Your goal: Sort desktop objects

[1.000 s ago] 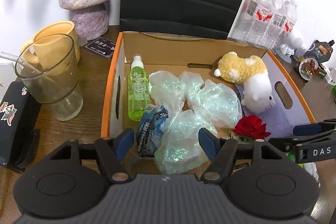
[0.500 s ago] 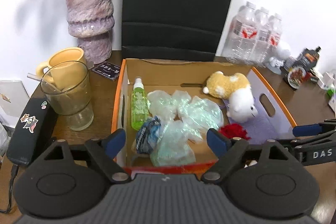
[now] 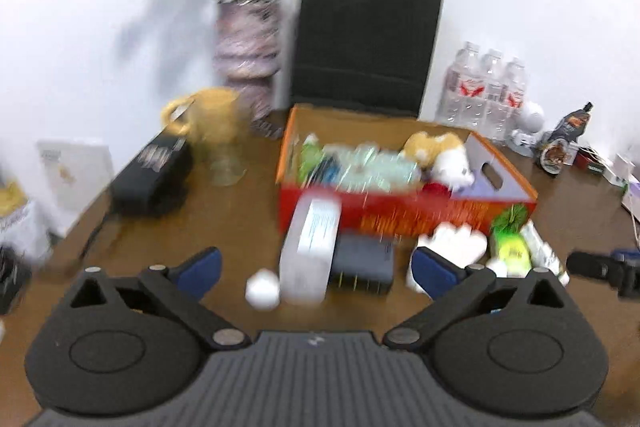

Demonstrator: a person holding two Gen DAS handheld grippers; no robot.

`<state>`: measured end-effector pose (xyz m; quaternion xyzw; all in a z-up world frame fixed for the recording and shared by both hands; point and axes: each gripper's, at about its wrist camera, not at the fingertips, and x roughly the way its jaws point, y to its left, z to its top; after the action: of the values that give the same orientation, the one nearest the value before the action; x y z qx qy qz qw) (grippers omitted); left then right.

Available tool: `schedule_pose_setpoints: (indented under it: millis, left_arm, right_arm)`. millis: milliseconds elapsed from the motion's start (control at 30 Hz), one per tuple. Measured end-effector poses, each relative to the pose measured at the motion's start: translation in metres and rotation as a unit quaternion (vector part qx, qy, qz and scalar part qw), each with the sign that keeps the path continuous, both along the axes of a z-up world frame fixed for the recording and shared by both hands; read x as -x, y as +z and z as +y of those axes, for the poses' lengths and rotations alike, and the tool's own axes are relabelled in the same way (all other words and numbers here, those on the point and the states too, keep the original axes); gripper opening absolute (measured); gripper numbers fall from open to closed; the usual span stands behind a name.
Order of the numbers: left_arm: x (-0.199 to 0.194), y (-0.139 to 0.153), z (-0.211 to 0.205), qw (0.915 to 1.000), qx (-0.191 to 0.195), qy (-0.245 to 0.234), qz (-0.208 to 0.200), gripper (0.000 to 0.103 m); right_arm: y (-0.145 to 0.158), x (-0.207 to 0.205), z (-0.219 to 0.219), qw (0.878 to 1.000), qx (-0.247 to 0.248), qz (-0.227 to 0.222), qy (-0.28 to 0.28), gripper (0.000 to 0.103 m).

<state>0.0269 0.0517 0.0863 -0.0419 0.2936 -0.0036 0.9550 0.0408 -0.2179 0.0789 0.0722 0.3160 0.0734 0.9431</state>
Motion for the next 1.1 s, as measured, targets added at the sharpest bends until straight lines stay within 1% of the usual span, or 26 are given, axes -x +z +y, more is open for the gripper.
schedule_pose_setpoints:
  millis: [33, 133, 233, 267, 300, 400, 467, 533, 633, 833, 1100]
  left_arm:
    - [0.011, -0.009, -0.004, 1.0, -0.003, -0.002, 0.003, 0.103]
    - [0.037, -0.031, -0.017, 0.9996, -0.015, -0.021, 0.01, 0.103]
    - [0.048, -0.043, -0.033, 0.9977, -0.03, -0.062, 0.0, 0.103]
    - [0.048, -0.048, -0.037, 0.9971, -0.035, -0.067, 0.002, 0.103]
    - [0.046, -0.052, -0.04, 0.9968, -0.041, -0.068, 0.007, 0.103]
    - [0.04, -0.067, -0.042, 0.9972, -0.033, -0.059, 0.032, 0.103]
    - [0.04, -0.074, -0.041, 0.9971, -0.033, -0.055, 0.041, 0.103]
    - [0.041, -0.079, -0.042, 0.9966, -0.045, -0.056, 0.039, 0.103]
    - [0.04, -0.082, -0.043, 0.9961, -0.053, -0.057, 0.043, 0.103]
    - [0.037, -0.084, -0.041, 0.9963, -0.047, -0.052, 0.049, 0.103]
    - [0.035, -0.084, -0.042, 0.9963, -0.047, -0.051, 0.05, 0.103]
  right_arm:
    - [-0.011, 0.01, 0.0, 1.0, -0.01, 0.006, -0.001, 0.102]
    - [-0.041, 0.032, 0.006, 1.0, -0.006, 0.017, 0.006, 0.102]
    - [-0.06, 0.048, 0.018, 0.999, 0.038, 0.016, 0.013, 0.102]
    - [-0.064, 0.05, 0.022, 0.999, 0.046, 0.015, 0.018, 0.102]
    - [-0.068, 0.052, 0.025, 0.998, 0.051, 0.014, 0.023, 0.102]
    - [-0.077, 0.051, 0.029, 0.998, 0.064, 0.015, 0.022, 0.102]
    - [-0.084, 0.05, 0.03, 0.997, 0.067, 0.024, 0.018, 0.102]
    - [-0.086, 0.051, 0.028, 0.998, 0.063, 0.024, 0.018, 0.102]
    - [-0.088, 0.053, 0.027, 0.998, 0.059, 0.021, 0.019, 0.103]
    - [-0.091, 0.054, 0.034, 0.996, 0.083, 0.02, 0.02, 0.103]
    - [-0.09, 0.053, 0.034, 0.996, 0.083, 0.021, 0.017, 0.103]
